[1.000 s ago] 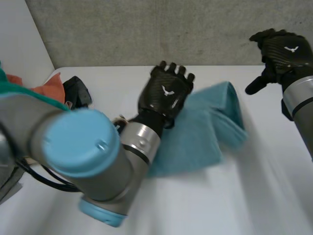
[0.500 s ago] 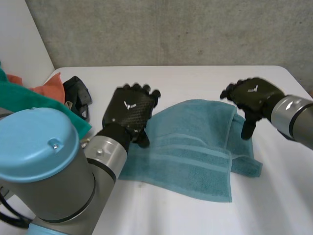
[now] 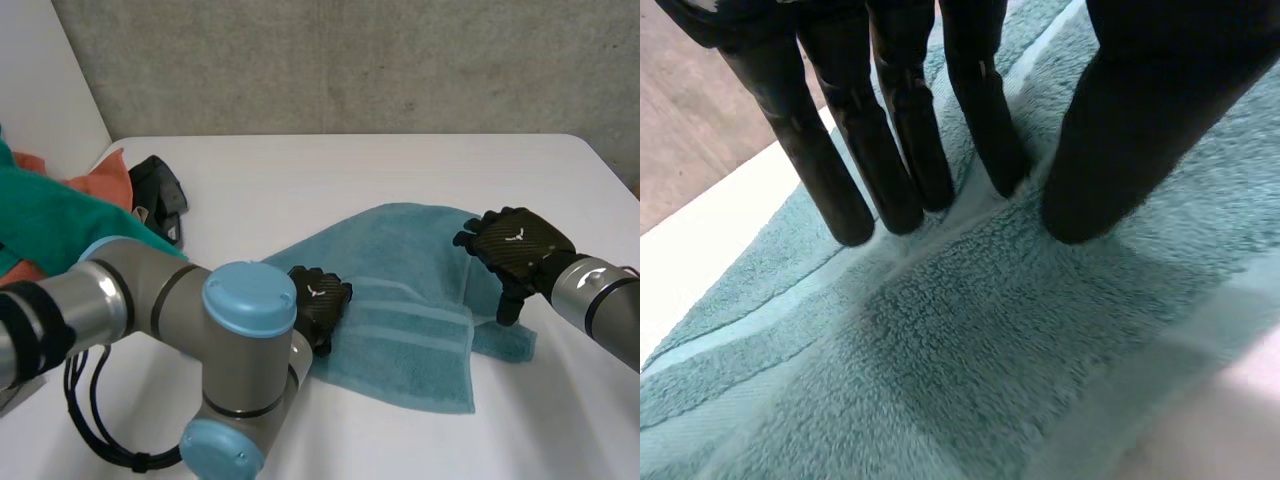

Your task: Fold the laundry.

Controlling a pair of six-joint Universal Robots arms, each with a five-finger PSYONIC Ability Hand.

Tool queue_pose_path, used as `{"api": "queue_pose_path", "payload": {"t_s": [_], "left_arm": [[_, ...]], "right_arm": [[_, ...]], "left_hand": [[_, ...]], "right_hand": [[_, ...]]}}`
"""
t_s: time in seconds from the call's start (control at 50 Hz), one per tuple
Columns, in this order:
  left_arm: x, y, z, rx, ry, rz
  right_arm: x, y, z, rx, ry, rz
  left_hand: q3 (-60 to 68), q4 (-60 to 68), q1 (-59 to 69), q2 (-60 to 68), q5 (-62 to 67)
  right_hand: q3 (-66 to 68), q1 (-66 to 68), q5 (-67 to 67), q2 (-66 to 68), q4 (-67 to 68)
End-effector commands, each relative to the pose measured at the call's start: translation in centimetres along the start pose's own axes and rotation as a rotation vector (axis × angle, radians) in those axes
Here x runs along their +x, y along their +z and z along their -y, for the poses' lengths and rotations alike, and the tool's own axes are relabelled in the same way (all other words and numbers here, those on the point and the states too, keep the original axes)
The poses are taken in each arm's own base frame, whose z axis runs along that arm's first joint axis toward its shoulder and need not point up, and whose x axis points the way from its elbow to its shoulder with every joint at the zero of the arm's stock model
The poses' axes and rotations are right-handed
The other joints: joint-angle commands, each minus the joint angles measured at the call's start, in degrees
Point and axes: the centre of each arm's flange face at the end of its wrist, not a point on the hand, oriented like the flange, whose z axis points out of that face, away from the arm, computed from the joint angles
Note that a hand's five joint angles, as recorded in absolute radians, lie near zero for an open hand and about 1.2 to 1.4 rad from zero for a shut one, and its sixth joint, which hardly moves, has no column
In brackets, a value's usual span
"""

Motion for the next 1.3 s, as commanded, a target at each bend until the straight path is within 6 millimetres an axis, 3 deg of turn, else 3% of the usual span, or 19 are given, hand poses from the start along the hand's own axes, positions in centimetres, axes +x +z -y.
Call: {"api": "queue_pose_path", "payload": {"t_s": [0.02, 0.14, 0.24, 0.3, 0.38, 0.4, 0.48, 0.56, 0.62, 0.64, 0.78, 0.9, 1.06, 1.3], "left_arm": [[-0.5, 1.3, 0.4, 0.015, 0.022, 0.028], [-2.3, 0.5, 1.4, 0.017, 0.08, 0.064], [-8.3, 0.1, 2.3, 0.002, 0.116, 0.194], [-10.1, 0.6, 2.0, -0.017, 0.155, 0.236], [-14.1, 1.5, 1.6, -0.045, 0.226, 0.329], [-16.0, 1.9, 1.3, -0.058, 0.25, 0.374], [-18.9, 2.5, 1.3, -0.052, 0.295, 0.452], [-18.2, 2.7, 1.3, -0.028, 0.294, 0.441], [-16.4, 2.4, 1.5, -0.014, 0.28, 0.406], [-14.9, 2.1, 1.8, 0.001, 0.265, 0.376], [-9.8, -1.8, 4.6, 0.103, 0.097, 0.277], [-5.7, -3.9, 5.0, 0.101, 0.033, 0.162], [-4.6, -3.3, 0.6, -0.131, 0.077, 0.193], [-5.7, -1.1, -0.9, -0.171, 0.072, 0.264]], "right_arm": [[0.6, 0.0, -0.2, -0.012, 0.036, -0.017], [1.0, 0.0, 0.0, -0.014, 0.074, -0.021], [1.8, 0.0, 0.1, -0.033, 0.13, -0.025], [1.7, -0.2, 0.0, -0.062, 0.174, 0.001], [1.5, -0.2, -0.2, -0.092, 0.211, 0.025], [1.4, -0.2, -0.1, -0.094, 0.217, 0.028], [1.2, -0.2, -0.2, -0.106, 0.238, 0.032], [1.2, -0.2, -0.3, -0.108, 0.258, 0.025], [1.2, -0.1, -0.3, -0.101, 0.294, 0.02], [1.2, -0.1, -0.3, -0.1, 0.306, 0.016], [1.7, 1.0, -0.5, -0.076, 0.38, -0.069], [2.7, 3.3, -1.3, -0.087, 0.469, -0.126], [3.0, 7.1, -2.7, -0.09, 0.579, -0.111], [1.2, 10.9, -2.9, -0.065, 0.55, -0.059]], "left_hand": [[23.28, 23.1, 23.11, 22.54, 23.5], [23.28, 23.1, 23.11, 22.54, 23.5], [23.28, 23.1, 23.11, 22.54, 23.5], [23.28, 23.1, 23.11, 22.54, 23.5], [23.28, 23.1, 23.11, 22.54, 23.5], [23.28, 23.1, 23.11, 22.54, 23.5], [23.28, 23.1, 23.11, 22.54, 23.5], [22.63, 22.46, 22.47, 21.89, 22.86], [-15.26, -15.44, -15.43, -16.01, -15.04], [-29.21, -29.38, -29.37, -29.95, -28.98], [-33.88, -34.05, -34.04, -34.62, -33.65], [-33.56, -33.73, -33.72, -34.3, -33.33], [-34.06, -34.23, -34.22, -34.8, -33.83], [-31.05, -31.22, -31.21, -31.79, -30.82]], "right_hand": [[-0.76, 0.22, -2.29, -1.36, -1.88], [-1.27, -0.28, -2.79, -1.87, -2.38], [-1.6, -0.62, -3.13, -2.2, -2.72], [-1.94, -0.95, -3.47, -2.54, -3.05], [-1.94, -0.95, -3.47, -2.54, -3.05], [-1.78, -0.79, -3.3, -2.38, -2.89], [-1.61, -0.62, -3.13, -2.21, -2.72], [-1.27, -0.28, -2.8, -1.87, -2.38], [-0.93, 0.06, -2.46, -1.53, -2.05], [-0.93, 0.06, -2.46, -1.53, -2.05], [-0.76, 0.22, -2.29, -1.36, -1.88], [-0.76, 0.22, -2.29, -1.36, -1.88], [5.28, 6.27, 3.76, 4.68, 4.17], [13.87, 14.86, 12.34, 13.27, 12.76]]}}
